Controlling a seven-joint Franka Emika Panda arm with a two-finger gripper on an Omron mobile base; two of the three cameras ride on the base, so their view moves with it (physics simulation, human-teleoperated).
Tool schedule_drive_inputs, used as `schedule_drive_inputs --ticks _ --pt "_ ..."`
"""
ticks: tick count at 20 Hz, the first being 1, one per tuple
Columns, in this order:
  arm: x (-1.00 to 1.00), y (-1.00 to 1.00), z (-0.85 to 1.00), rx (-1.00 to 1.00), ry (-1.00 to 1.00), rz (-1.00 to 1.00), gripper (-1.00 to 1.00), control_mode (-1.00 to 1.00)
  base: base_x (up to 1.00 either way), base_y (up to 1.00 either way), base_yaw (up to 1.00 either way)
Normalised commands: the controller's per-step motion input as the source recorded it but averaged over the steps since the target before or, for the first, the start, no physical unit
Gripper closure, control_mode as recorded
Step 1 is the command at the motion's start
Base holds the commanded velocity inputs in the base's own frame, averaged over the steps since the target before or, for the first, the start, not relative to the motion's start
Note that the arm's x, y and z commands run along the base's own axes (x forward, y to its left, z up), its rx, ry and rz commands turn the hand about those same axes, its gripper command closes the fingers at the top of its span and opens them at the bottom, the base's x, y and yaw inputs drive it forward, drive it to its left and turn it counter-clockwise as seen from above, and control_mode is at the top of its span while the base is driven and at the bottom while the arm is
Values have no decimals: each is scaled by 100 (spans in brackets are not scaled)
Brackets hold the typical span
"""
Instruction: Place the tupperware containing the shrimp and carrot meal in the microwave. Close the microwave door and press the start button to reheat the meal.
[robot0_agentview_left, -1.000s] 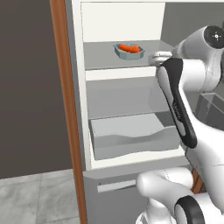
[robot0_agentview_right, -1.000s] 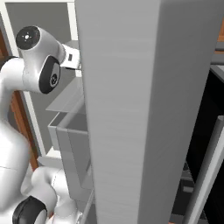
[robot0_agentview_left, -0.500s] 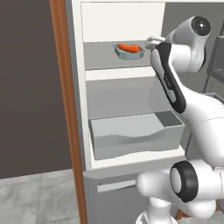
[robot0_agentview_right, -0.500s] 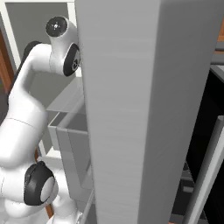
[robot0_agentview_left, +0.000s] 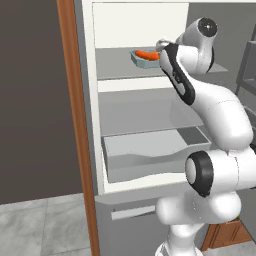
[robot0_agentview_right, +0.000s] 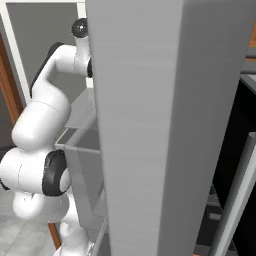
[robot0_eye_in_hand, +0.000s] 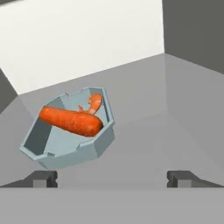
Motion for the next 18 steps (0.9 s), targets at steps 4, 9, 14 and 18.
schedule_drive_inputs --ticks 4,9,14,18 --pt "73 0 -30 0 8 0 -100 -100 0 0 0" --pt "65 3 -10 0 2 0 -100 -100 0 0 0" --pt "66 11 -12 0 4 0 -100 -100 0 0 0" --pt "44 18 -39 0 12 0 -100 -100 0 0 0"
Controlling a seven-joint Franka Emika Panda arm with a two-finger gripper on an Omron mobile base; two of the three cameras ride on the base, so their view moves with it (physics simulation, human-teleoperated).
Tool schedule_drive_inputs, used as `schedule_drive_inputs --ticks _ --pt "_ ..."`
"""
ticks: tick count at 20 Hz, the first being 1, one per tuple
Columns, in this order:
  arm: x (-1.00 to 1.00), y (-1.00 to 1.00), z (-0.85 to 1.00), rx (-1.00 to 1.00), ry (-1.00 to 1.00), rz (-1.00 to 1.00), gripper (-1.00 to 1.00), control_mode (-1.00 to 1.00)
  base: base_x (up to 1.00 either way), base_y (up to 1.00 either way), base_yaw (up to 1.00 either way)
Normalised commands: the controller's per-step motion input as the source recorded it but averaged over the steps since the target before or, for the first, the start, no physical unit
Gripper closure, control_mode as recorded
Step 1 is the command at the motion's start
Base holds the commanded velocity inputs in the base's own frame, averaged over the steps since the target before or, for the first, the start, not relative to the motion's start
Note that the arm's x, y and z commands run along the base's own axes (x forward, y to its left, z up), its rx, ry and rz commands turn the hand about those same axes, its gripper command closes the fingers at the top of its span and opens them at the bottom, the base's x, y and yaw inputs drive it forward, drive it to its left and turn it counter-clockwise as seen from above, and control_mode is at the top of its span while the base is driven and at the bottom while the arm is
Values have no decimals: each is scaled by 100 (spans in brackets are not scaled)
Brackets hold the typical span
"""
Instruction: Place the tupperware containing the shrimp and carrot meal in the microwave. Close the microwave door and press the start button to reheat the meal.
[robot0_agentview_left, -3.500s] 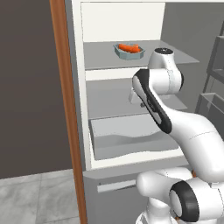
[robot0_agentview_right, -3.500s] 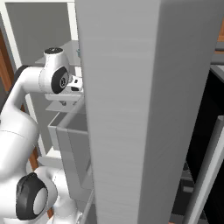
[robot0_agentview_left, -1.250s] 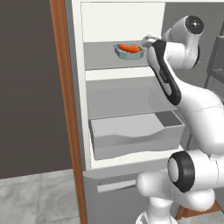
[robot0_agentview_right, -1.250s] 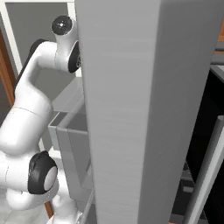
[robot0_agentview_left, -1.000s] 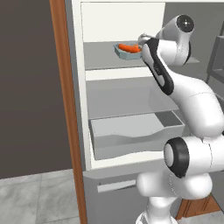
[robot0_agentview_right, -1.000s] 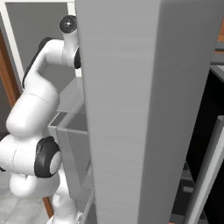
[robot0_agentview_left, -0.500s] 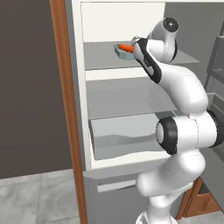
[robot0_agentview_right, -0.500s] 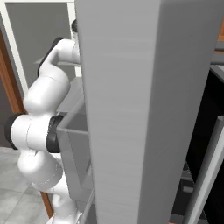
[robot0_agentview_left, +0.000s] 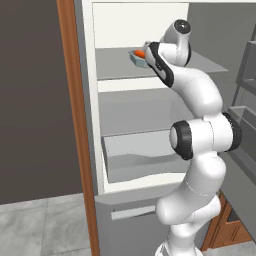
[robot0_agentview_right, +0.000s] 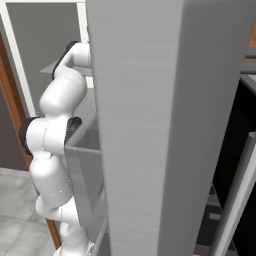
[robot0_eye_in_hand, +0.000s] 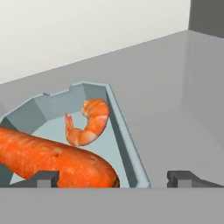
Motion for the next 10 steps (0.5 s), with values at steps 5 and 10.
schedule_drive_inputs --ticks 5,10 --pt "28 14 -38 0 11 0 -100 -100 0 0 0" --pt "-2 1 -34 6 3 0 -100 -100 0 0 0"
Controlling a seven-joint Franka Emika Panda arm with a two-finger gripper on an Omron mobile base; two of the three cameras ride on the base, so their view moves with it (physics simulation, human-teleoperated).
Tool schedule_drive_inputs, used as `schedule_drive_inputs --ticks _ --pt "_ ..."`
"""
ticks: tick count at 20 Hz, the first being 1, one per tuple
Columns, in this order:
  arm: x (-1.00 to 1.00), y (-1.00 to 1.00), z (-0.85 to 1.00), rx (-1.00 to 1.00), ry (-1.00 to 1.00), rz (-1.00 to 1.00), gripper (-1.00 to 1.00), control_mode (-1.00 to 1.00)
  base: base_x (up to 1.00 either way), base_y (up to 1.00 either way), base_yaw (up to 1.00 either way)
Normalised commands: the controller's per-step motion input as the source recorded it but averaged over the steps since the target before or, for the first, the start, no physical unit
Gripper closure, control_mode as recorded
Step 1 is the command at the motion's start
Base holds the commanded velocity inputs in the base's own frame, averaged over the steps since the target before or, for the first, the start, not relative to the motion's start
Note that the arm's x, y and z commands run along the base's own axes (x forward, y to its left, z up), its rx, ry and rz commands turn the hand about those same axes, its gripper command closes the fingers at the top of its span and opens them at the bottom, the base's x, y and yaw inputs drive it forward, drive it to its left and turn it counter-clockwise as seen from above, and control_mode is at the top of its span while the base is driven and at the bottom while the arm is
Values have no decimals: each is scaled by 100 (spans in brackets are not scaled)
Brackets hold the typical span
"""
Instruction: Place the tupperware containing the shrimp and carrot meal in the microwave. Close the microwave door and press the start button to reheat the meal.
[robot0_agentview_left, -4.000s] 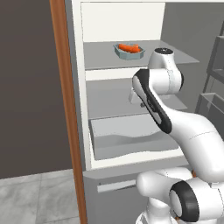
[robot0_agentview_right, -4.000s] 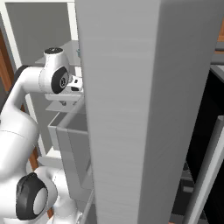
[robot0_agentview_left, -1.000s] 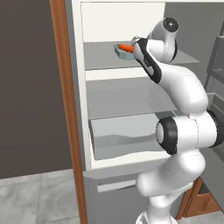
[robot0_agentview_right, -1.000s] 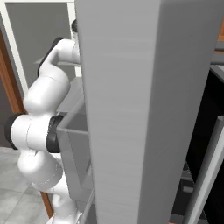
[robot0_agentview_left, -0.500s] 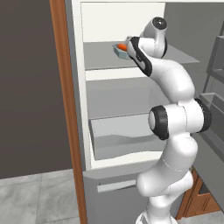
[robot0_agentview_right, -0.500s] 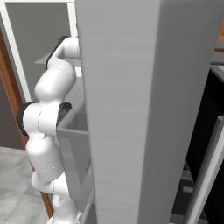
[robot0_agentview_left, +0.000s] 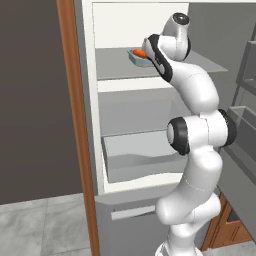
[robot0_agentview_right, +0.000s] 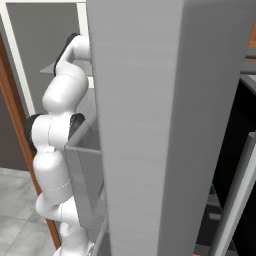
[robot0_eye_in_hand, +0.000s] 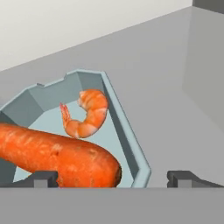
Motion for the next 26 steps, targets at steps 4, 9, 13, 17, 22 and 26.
schedule_drive_inputs --ticks 4,9,13,17,22,26 --pt "-8 0 -14 1 -4 0 -100 -100 0 0 0" --pt "2 10 -1 0 0 0 -100 -100 0 0 0" --pt "-5 31 0 -2 -1 0 -100 -100 0 0 0" --pt "0 16 0 0 -3 0 -100 -100 0 0 0" --pt "-1 2 -35 -1 0 0 -100 -100 0 0 0" --pt "0 0 -33 0 0 0 -100 -100 0 0 0"
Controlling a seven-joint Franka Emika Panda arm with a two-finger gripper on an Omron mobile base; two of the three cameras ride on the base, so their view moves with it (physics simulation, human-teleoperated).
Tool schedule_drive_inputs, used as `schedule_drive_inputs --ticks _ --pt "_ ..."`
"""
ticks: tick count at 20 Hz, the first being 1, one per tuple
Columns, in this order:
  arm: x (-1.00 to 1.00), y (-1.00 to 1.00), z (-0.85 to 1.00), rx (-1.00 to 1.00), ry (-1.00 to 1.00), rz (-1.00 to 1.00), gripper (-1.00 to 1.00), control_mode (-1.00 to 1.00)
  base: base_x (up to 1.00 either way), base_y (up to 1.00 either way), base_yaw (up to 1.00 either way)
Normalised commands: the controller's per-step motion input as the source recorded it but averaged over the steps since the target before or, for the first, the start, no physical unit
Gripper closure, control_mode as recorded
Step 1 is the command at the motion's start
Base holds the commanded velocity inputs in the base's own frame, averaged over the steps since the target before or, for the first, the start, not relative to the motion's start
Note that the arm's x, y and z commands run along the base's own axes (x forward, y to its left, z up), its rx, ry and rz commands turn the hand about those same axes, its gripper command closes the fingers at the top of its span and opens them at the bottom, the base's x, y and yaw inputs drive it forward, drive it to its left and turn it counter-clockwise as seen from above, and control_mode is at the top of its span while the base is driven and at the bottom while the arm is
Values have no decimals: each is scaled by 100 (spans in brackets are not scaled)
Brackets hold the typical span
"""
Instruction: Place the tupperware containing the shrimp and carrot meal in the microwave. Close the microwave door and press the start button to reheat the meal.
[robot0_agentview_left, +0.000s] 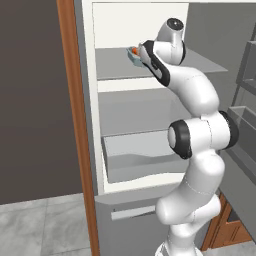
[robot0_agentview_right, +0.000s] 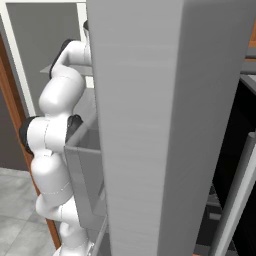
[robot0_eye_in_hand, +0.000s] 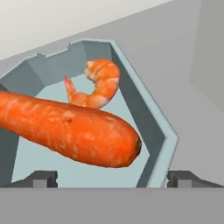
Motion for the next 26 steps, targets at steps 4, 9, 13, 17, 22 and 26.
schedule_drive_inputs --ticks 4,9,13,17,22,26 --pt "21 0 -11 0 0 0 -100 -100 0 0 0" --pt "24 0 -2 0 0 0 -100 -100 0 0 0" --pt "19 0 -39 0 3 0 100 -100 0 0 0" --pt "8 0 -73 -2 6 0 100 -100 0 0 0" --pt "2 0 -49 1 0 0 100 -100 0 0 0" --pt "0 0 -20 1 0 0 100 -100 0 0 0"
